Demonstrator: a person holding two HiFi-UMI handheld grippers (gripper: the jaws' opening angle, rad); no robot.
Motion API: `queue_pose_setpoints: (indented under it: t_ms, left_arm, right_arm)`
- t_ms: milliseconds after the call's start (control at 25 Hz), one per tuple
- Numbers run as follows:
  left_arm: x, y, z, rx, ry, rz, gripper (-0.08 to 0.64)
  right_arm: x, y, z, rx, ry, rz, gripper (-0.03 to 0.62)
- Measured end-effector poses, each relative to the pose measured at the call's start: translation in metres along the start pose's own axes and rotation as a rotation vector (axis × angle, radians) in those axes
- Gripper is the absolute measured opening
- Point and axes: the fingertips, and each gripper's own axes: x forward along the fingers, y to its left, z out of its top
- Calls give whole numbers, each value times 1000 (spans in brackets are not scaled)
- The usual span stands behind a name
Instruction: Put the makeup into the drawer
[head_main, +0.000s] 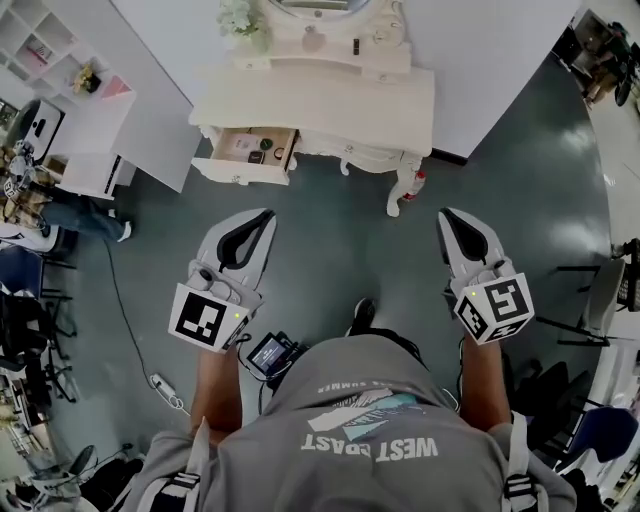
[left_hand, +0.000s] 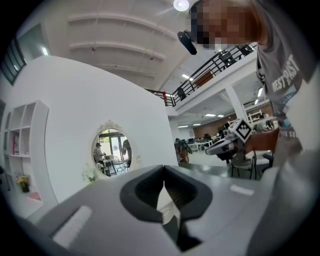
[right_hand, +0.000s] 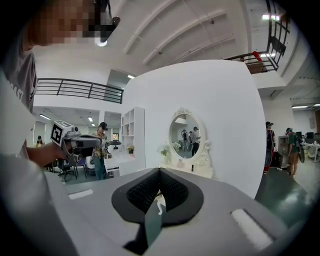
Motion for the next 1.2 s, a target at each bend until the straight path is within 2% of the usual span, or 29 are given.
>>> queue_pose_setpoints:
  t_ms: [200,440,680,1000,1200]
  left_arm:
    - [38,-13,2,9,26,16,2]
    - [68,-6,4,23,37,30,2]
    - [107,1,1,24,31,-18,2]
    - [167,38,-10,-13,28,-95,2]
    - [193,76,-20,-26,18,-116,2]
  right_arm:
    - [11,-48,-7,12,-6,17,3]
    - [24,-76,-14,36,1,25,3]
    - [37,-106,-14,35,21,-9,3]
    - [68,-137,-5,44,54,-90,3]
    - [105,-148,4,33,56,-131,3]
